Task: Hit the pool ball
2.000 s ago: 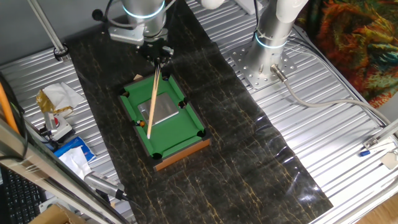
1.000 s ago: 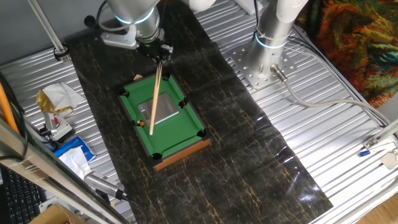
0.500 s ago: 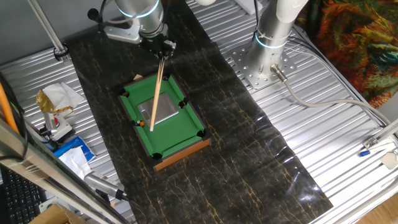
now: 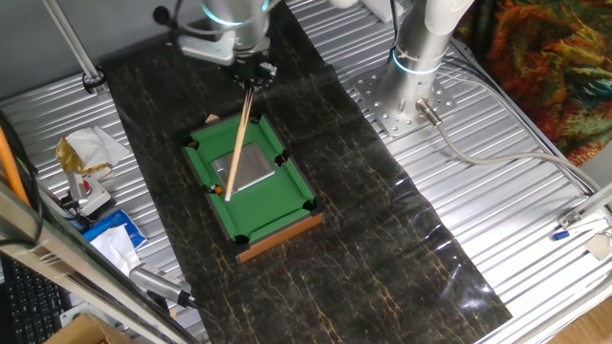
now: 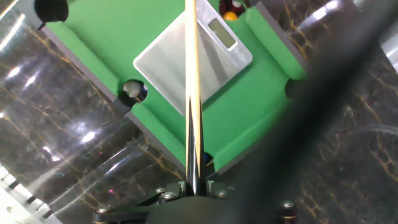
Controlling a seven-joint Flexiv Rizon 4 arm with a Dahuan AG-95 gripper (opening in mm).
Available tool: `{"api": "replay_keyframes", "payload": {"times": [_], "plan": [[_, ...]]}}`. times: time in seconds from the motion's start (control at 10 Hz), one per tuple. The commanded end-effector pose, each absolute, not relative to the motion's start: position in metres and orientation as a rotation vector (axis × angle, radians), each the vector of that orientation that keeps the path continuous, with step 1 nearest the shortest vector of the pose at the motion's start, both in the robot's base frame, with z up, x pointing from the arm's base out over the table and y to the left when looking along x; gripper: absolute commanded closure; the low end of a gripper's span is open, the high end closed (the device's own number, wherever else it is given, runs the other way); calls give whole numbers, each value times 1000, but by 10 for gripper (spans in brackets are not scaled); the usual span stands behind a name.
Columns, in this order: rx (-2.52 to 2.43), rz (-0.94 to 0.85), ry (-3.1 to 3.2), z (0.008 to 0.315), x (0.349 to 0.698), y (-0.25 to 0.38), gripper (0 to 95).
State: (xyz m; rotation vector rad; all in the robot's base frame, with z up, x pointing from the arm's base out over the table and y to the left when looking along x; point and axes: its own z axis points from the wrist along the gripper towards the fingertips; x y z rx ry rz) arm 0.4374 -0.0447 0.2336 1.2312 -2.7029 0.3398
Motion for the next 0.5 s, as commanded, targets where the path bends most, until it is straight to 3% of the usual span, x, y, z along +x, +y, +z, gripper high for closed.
{"api": "replay_keyframes", "payload": {"times": [0.1,0.5], "plan": [[1225,396,-2754,233,440,-43,950],[1182,413,-2836,224,456,-36,950]]}}
